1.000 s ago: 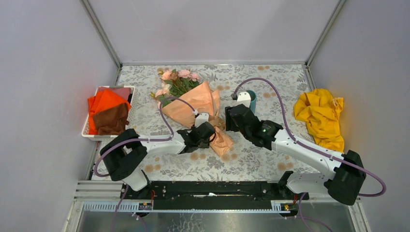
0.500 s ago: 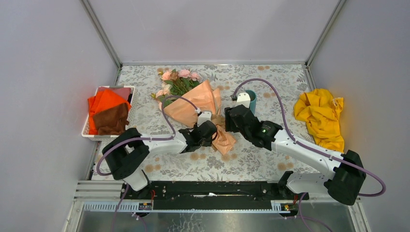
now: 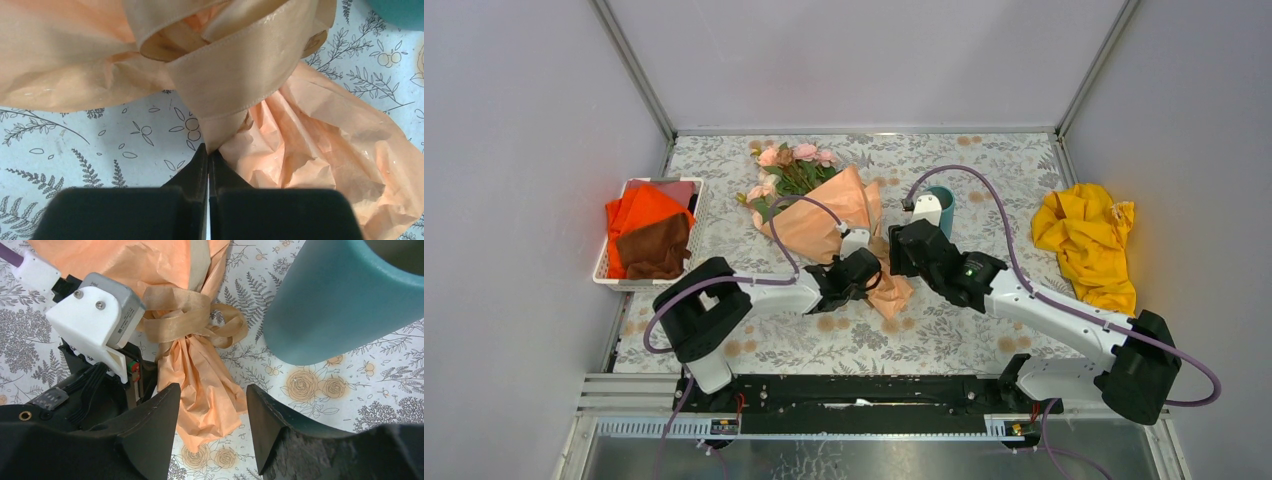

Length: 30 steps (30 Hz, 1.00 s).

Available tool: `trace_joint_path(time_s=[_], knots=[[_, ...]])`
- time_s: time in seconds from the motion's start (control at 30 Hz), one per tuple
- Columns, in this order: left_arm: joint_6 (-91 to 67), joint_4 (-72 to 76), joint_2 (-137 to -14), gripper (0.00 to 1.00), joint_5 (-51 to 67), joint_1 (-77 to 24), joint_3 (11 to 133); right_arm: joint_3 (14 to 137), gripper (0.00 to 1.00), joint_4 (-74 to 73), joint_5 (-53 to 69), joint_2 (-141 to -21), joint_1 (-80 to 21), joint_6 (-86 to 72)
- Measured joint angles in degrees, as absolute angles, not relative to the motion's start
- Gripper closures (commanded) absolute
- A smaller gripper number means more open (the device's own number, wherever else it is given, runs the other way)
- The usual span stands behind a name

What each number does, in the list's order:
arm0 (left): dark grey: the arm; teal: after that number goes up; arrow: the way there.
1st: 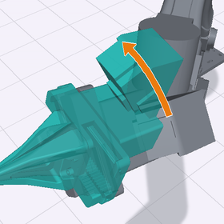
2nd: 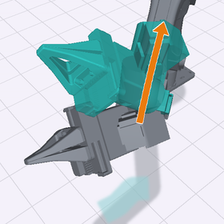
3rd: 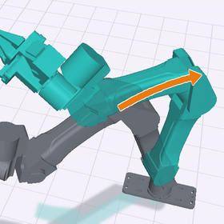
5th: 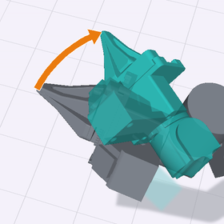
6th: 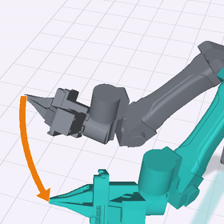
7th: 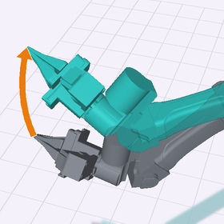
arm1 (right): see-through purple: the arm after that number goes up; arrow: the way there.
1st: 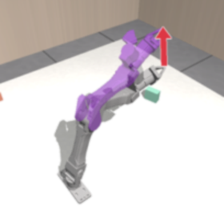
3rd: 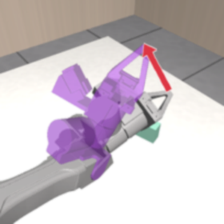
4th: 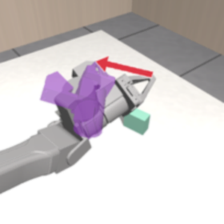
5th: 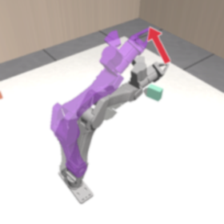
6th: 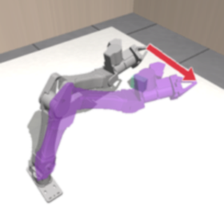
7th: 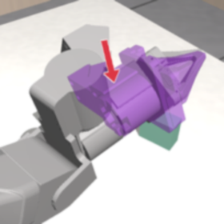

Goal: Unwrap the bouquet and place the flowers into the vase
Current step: Untie the ribbon from the wrapping paper.

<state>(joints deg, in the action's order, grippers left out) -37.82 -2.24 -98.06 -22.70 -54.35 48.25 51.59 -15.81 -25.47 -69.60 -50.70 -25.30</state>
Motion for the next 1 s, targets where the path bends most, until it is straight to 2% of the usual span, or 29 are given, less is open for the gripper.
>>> trace_joint_path(time_s=[0.27,0.67,1.0], knots=[[-39.1,-3.5,-97.4,1.00,-23.4,-54.3,48.3,51.3,0.41,-15.6,-24.3,-69.7,-50.7,-25.4],[-40.8,-12.4,-77.7,1.00,-28.9,-54.3,45.4,49.1,0.41,-13.3,-16.1,-77.4,-50.7,-27.1],[-40.8,-18.2,-70.7,1.00,-31.3,-54.3,45.3,48.2,0.43,-11.9,-11.4,-84.1,-50.7,-28.6]])
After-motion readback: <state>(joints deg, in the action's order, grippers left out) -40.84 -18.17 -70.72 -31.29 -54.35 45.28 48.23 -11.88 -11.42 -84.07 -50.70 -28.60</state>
